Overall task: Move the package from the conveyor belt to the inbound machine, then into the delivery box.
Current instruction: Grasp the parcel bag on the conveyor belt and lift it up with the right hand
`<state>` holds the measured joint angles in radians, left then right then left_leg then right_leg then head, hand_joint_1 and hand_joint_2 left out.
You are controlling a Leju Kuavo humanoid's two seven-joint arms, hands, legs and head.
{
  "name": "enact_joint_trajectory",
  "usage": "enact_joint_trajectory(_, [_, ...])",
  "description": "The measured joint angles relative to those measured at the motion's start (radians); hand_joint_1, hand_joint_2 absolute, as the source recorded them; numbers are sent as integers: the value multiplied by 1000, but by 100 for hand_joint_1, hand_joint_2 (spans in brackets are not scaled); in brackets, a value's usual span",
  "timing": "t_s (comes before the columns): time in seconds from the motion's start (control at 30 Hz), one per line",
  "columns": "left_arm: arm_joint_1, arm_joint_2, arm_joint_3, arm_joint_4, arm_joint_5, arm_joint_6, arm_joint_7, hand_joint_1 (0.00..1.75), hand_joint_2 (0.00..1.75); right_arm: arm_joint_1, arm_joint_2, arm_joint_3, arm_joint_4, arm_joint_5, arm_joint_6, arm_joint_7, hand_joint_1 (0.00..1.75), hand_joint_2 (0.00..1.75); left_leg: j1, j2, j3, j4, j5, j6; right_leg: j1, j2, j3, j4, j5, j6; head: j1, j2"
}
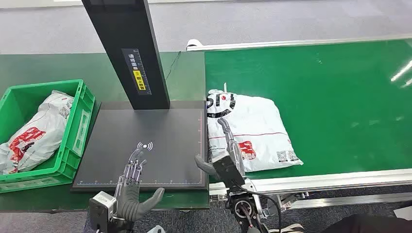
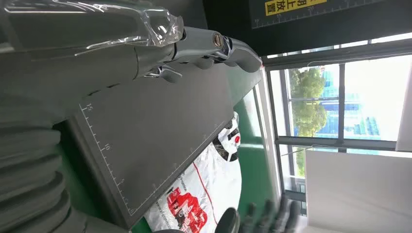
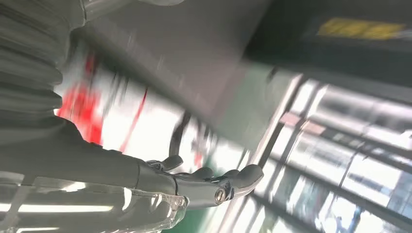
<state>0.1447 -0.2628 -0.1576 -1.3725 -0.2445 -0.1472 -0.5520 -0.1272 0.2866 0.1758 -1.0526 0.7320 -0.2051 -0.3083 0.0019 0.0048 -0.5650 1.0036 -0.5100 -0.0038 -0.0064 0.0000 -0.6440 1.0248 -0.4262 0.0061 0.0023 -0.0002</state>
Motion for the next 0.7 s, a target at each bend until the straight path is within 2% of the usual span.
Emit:
enact_joint_trajectory(0.07, [-2, 0, 0, 0, 0, -4, 0, 0, 175, -29, -20, 1, 1, 71, -16, 64, 0, 175, 0, 0, 0, 0, 0, 0, 0, 0, 0, 0, 0, 0, 0, 0])
enact_joint_trajectory(0.1, [-4, 0, 1, 0, 0, -8, 0, 0, 175, -65, -42, -1, 12, 138, -33, 129, 0, 175, 0, 0, 0, 0, 0, 1, -1, 0, 0, 0, 0, 0, 0, 0])
enact_joint_trajectory(0.23, [-23, 2, -2, 9, 7, -28, -1, 0, 175, -312, -164, -49, 210, 282, -60, 323, 0, 175, -3, 0, 0, 1, 3, 5, -3, -1, 0, -1, 4, 3, 0, 0])
enact_joint_trajectory(0.3, [-37, 3, -3, 17, 12, -35, -1, 0, 175, -442, -234, -83, 341, 325, -31, 408, 0, 175, -4, -3, -1, 1, 5, 7, -4, -3, 1, -1, 5, 4, 0, 0])
enact_joint_trajectory(0.4, [-56, 5, -3, 30, 16, -41, 0, 0, 175, -581, -316, -115, 487, 388, 35, 522, 0, 175, -5, -4, -2, 1, 6, 7, -5, -5, 0, 0, 6, 5, 0, 0])
enact_joint_trajectory(0.57, [-80, 6, -3, 48, 20, -43, 0, 0, 175, -696, -381, -137, 617, 456, 147, 619, 0, 175, -5, -4, -2, 1, 6, 7, -4, -5, -1, 0, 6, 5, -1, 0])
enact_joint_trajectory(0.7, [-96, 6, -2, 59, 26, -50, 3, 0, 175, -726, -396, -166, 678, 449, 283, 618, 0, 175, -4, -4, -3, 1, 6, 7, -4, -5, -2, 0, 5, 5, 0, 0])
